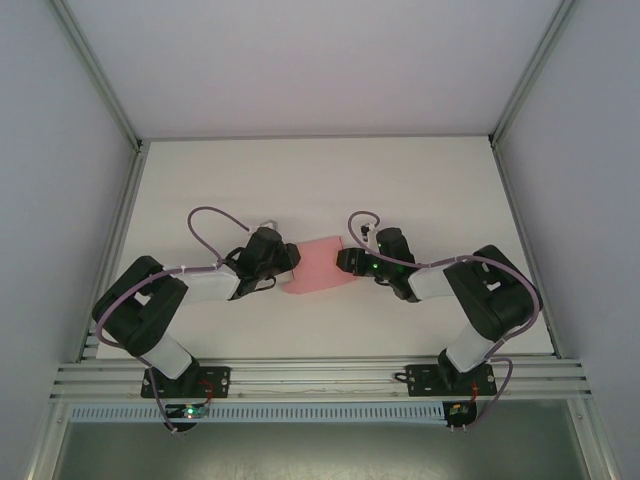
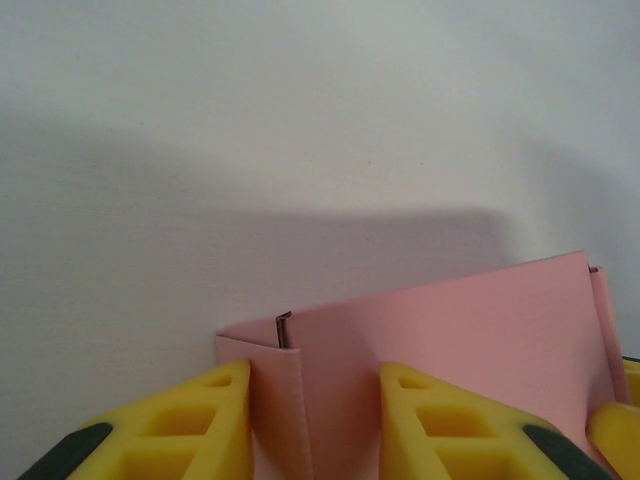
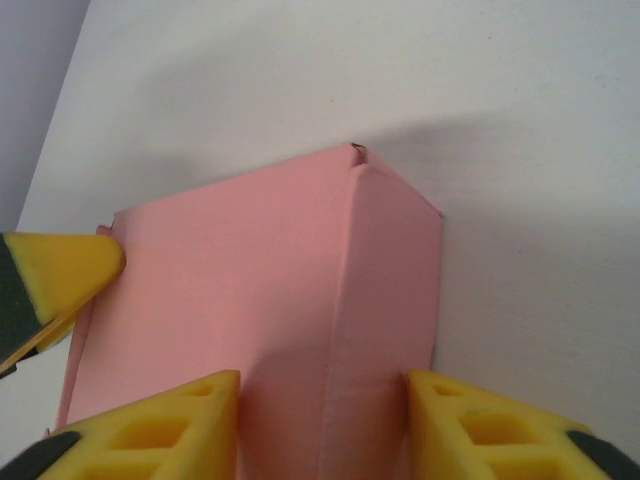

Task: Assemble paper box

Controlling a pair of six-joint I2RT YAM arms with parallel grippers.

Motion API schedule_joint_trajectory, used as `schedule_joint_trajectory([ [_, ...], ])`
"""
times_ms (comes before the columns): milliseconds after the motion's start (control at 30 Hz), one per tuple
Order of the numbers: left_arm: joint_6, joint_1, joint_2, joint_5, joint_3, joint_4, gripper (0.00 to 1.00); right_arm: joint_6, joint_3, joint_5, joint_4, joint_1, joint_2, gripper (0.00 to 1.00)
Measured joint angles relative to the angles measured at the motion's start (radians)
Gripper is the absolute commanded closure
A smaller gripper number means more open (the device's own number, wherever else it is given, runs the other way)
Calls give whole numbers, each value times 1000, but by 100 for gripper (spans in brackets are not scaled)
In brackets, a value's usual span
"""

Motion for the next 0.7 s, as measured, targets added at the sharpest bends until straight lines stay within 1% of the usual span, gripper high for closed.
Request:
schedule_joint_trajectory([
  [33,0,0,0,5,0,2,71,-2,0,-3,-22,0,-11,47],
  [67,0,0,0,11,-1,4,71,-2,0,-5,-40,0,-22,44],
  [100,0,0,0,18,-2,7,73,-3,0,-7,-63,0,-34,39],
  [133,0,0,0,27,-7,16,74,-3,1,-10,-86,0,-48,28],
  [167,0,0,-1,39,-14,30,74,-3,2,-16,-111,0,-64,20],
  [200,-1,0,-4,52,-25,44,74,-6,3,-24,-136,1,-82,3],
  [267,-1,2,-11,71,-45,68,75,-9,8,-32,-177,2,-121,2],
  [400,-6,16,-19,111,-84,125,83,-10,31,-39,-245,2,-202,2],
  [500,-24,42,-19,154,-126,201,84,-10,32,-39,-277,2,-255,2],
  [633,-51,75,-7,220,-156,271,90,-10,31,-39,-312,2,-290,2],
  [700,-69,91,13,256,-165,320,91,-9,31,-40,-328,2,-295,2],
])
